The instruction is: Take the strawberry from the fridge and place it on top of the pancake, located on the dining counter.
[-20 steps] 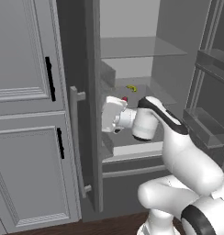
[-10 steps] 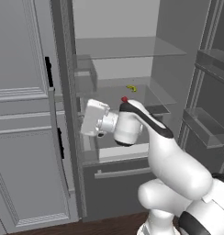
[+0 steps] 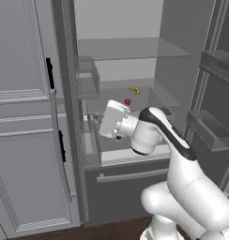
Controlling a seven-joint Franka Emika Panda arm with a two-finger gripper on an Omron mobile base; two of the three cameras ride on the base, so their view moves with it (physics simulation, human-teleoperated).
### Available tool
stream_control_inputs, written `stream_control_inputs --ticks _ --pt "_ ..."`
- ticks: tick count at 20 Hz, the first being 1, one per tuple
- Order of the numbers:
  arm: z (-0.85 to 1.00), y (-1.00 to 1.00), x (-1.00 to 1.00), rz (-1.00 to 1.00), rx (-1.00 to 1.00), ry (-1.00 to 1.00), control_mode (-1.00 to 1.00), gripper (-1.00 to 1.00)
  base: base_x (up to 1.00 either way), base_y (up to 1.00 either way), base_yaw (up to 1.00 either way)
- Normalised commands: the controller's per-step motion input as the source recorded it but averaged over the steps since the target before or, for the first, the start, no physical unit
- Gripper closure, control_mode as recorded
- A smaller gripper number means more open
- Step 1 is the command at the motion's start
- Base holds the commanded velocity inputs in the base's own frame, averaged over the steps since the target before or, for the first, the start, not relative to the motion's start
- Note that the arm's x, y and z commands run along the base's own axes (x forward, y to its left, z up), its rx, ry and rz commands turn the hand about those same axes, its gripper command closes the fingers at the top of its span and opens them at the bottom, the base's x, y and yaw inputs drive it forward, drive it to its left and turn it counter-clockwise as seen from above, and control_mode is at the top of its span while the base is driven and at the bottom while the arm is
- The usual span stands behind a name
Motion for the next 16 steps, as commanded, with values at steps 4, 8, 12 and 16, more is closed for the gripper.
stream_control_inputs --ticks 4,8,12,16 --pt "0.45 -0.66 -0.31 -0.13 -0.17 0.0 -1.0 1.0 0.0 0.0 0.0" --pt "0.26 -0.59 -0.13 -0.15 -0.27 0.01 -1.0 1.0 0.0 0.0 0.0" --pt "0.24 -0.6 -0.06 -0.19 -0.35 0.07 -1.0 1.0 0.0 0.0 0.0" --pt "0.21 -0.49 0.0 -0.25 -0.44 0.15 -1.0 -1.0 0.0 0.0 0.0"
